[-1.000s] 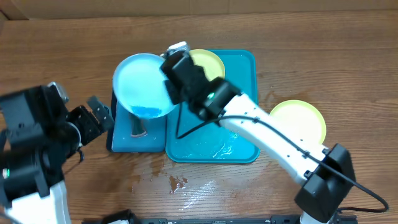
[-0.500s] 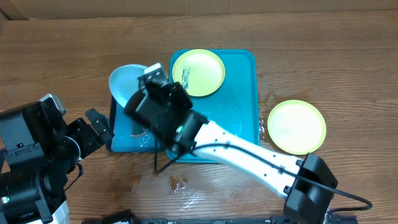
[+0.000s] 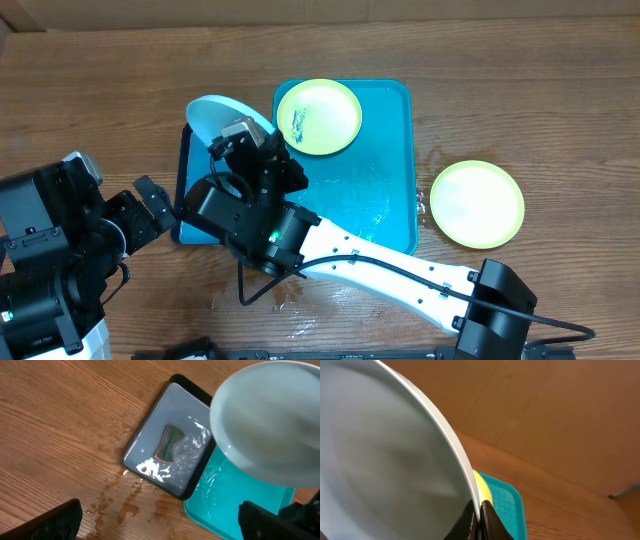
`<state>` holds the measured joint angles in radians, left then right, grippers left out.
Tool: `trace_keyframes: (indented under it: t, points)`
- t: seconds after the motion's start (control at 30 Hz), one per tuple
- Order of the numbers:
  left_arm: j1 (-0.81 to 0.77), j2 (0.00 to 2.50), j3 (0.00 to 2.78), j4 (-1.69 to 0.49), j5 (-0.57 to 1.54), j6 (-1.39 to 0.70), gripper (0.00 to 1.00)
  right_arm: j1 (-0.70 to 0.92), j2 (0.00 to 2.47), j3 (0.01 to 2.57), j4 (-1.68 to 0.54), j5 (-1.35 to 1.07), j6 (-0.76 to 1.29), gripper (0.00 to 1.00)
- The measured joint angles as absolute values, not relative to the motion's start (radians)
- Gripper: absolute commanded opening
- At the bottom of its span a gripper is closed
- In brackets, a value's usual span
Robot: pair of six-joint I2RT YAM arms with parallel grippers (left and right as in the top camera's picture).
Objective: Clean dirty plates on tray and stack at the side
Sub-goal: 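Lift the white plate with the right gripper and tilt it over the black tray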
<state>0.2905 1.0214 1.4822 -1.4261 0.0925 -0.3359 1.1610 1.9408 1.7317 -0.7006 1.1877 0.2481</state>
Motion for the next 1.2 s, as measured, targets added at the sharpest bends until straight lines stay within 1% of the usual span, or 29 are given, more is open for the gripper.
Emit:
trace_keyframes:
  t: [0.27, 0.6, 1.1, 1.2]
  points:
    - [0.291, 1.040, 1.483, -1.421, 0.088, -0.337, 1.00, 1.162, 1.941, 1.731, -0.709, 1.222, 0.249, 0.04]
    - [0.291, 1.071, 1.483, -1.410, 0.085, -0.340, 1.00, 1.208, 1.941, 1.730, -0.696, 1.228, 0.247, 0.04]
    - [0.290, 1.126, 1.483, -1.418, 0.101, -0.340, 1.00, 1.211, 1.941, 1.729, -0.681, 1.232, 0.247, 0.04]
    - [0.290, 1.140, 1.483, -1.417, 0.101, -0.340, 1.00, 1.206, 1.940, 1.729, -0.690, 1.229, 0.280, 0.04]
